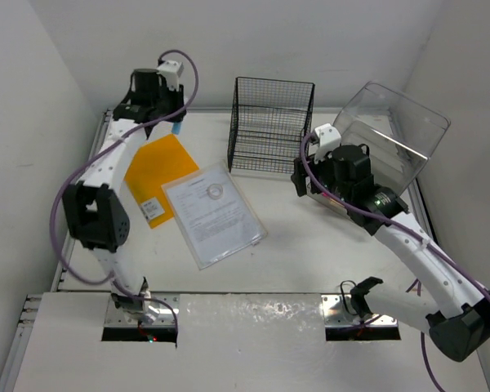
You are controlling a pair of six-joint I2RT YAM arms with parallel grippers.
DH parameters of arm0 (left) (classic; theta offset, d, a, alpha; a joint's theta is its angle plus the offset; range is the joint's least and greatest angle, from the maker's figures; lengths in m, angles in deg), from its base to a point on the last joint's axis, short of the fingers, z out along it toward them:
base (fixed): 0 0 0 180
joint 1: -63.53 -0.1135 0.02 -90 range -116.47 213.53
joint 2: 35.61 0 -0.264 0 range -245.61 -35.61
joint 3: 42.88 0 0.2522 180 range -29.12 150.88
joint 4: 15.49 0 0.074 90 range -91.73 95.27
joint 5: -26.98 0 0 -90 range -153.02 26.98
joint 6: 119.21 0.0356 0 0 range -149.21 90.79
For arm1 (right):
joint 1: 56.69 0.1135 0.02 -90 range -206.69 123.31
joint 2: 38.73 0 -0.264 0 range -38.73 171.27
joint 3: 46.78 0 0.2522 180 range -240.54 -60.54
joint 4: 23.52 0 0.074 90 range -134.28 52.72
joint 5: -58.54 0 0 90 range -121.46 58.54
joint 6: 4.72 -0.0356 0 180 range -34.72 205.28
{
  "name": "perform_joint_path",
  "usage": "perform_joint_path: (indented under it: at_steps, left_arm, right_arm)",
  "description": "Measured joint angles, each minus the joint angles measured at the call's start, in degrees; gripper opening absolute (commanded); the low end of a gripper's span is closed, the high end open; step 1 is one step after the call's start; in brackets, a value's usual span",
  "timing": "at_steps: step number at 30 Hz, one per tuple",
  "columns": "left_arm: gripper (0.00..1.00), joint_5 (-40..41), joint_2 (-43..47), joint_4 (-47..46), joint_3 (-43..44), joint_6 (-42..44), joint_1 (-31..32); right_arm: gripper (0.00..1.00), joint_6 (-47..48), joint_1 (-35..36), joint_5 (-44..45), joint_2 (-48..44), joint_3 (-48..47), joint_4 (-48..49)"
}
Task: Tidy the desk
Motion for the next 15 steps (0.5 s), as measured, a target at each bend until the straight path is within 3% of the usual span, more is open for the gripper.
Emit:
perform_joint_path:
  at_steps: [6, 12, 15]
  left_arm:
    - [0.00, -8.2, 16.0, 2.3, -3.0, 9.2, 3.4]
    - [0.00, -14.4, 25.1, 5.6, -15.1, 16.6, 15.8]
    - [0.00, -16.2, 25.8, 7.7, -17.4, 18.1, 18.1]
  right_arm:
    - [0.85, -4.7, 0.0, -12.4, -0.7, 0.0, 5.7]
    - [0.82, -12.7, 0.0, -23.0, 1.9, -1.0, 16.9]
    - [0.79, -17.1, 0.0, -26.6, 5.2, -1.7, 22.8]
